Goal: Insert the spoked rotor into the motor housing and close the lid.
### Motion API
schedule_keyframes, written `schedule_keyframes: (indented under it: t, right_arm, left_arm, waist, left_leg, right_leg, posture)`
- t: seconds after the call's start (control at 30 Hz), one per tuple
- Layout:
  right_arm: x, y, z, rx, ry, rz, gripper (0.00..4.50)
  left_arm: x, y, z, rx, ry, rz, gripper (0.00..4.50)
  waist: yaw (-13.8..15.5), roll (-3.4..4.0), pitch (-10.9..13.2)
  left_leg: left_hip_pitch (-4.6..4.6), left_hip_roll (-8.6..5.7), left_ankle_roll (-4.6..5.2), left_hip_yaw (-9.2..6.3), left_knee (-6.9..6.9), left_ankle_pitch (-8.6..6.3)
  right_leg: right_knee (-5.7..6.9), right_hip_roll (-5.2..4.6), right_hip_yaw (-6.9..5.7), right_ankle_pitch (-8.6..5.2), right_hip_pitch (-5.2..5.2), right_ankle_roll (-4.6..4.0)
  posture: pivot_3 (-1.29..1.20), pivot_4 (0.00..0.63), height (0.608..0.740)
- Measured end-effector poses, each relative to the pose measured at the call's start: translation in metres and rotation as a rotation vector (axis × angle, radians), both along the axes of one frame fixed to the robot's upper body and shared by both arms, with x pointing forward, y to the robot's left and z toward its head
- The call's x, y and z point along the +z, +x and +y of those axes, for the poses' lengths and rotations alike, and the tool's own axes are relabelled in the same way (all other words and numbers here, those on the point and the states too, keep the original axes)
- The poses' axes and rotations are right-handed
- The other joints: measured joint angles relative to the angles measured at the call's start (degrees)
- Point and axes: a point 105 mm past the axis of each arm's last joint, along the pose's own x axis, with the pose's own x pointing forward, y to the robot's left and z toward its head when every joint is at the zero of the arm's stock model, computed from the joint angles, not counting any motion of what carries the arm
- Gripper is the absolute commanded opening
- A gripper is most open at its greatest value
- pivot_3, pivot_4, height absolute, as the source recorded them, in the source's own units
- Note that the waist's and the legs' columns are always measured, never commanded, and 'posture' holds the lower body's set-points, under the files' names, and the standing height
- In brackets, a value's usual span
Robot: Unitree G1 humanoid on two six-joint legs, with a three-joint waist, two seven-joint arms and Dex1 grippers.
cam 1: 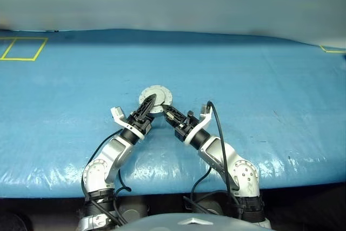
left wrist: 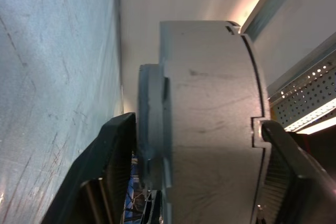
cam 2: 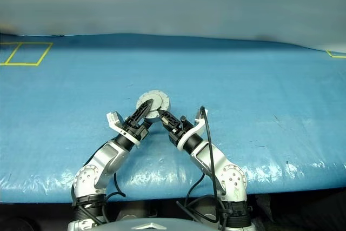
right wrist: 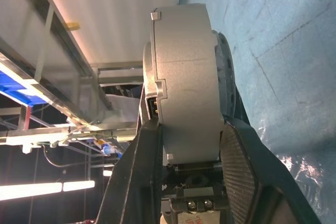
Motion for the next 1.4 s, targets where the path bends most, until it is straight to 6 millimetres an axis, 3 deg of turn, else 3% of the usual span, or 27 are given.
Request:
schedule_keyframes:
  t: [0.17,0.33,0.4,0.5,0.73,1.0,1.27,1.4]
  right_arm:
    - [0.001,0.0,0.0,-0.006,-0.032,-0.026,1.2]
    - [0.007,-0.002,-0.001,-0.016,-0.091,-0.112,2.88]
    - [0.008,-0.006,-0.004,0.004,-0.275,-0.243,3.68]
    - [0.005,-0.007,-0.011,0.006,-0.51,-0.392,4.49]
    - [-0.002,-0.002,-0.027,-0.08,-0.817,-0.607,4.5]
    - [-0.011,-0.009,-0.033,-0.183,-1.161,-0.856,4.5]
    - [-0.018,-0.009,-0.039,-0.28,-1.33,-0.979,4.5]
    - [-0.022,-0.007,-0.041,-0.304,-1.374,-1.003,4.5]
  left_arm:
    - [0.0,0.0,0.0,0.001,0.0,-0.002,2.34]
    - [0.002,0.002,-0.001,-0.001,0.01,-0.007,2.34]
    - [-0.002,0.007,-0.001,0.007,0.031,0.012,2.34]
    - [-0.009,0.015,0.006,0.031,0.073,0.04,2.34]
    - [-0.006,0.044,0.031,0.097,0.165,0.043,2.34]
    - [-0.005,0.083,0.042,0.108,0.274,0.052,2.34]
    - [0.015,0.134,0.034,0.114,0.397,0.023,2.34]
    - [0.022,0.148,0.025,0.114,0.437,0.016,2.34]
  waist:
    - [0.0,0.0,0.0]
    - [0.0,0.0,0.0]
    - [0.1,0.0,0.0]
    - [0.1,-0.01,0.0]
    - [0.1,-0.04,0.0]
    - [0.3,-0.18,0.1]
    - [0.2,-0.48,0.2]
    - [0.1,-0.49,0.3]
  left_leg:
    - [0.0,0.0,0.0,0.0,0.0,0.0]
    - [0.0,-0.01,0.0,0.0,0.02,0.0]
    - [0.0,-0.07,0.02,0.01,0.05,0.0]
    - [0.01,-0.34,0.02,0.02,0.1,0.01]
    - [0.02,-0.37,-0.03,-0.04,0.1,0.09]
    - [0.0,-0.45,-0.26,-0.04,0.09,0.22]
    - [-0.03,-0.46,-0.31,-0.02,0.12,0.26]
    - [-0.02,-0.45,-0.3,0.02,0.05,0.25]
  right_leg:
    - [0.0,0.0,0.0,0.01,0.0,0.02]
    - [0.0,0.0,0.0,0.01,0.01,0.03]
    - [0.0,-0.01,0.01,0.01,0.02,0.02]
    - [0.01,0.0,0.01,0.01,0.04,0.02]
    - [0.05,0.04,-0.01,0.03,0.04,0.06]
    - [0.02,0.0,-0.02,0.13,0.05,0.24]
    - [0.0,0.0,-0.01,0.2,0.05,0.38]
    - [-0.06,-0.01,0.0,0.2,0.03,0.4]
  posture:
    - [0.0,0.15,0.74]
    - [0.0,0.15,0.74]
    - [0.0,0.15,0.74]
    - [0.0,0.15,0.74]
    - [0.0,0.15,0.74]
    - [0.0,0.15,0.74]
    - [0.0,0.15,0.74]
    - [0.0,0.15,0.74]
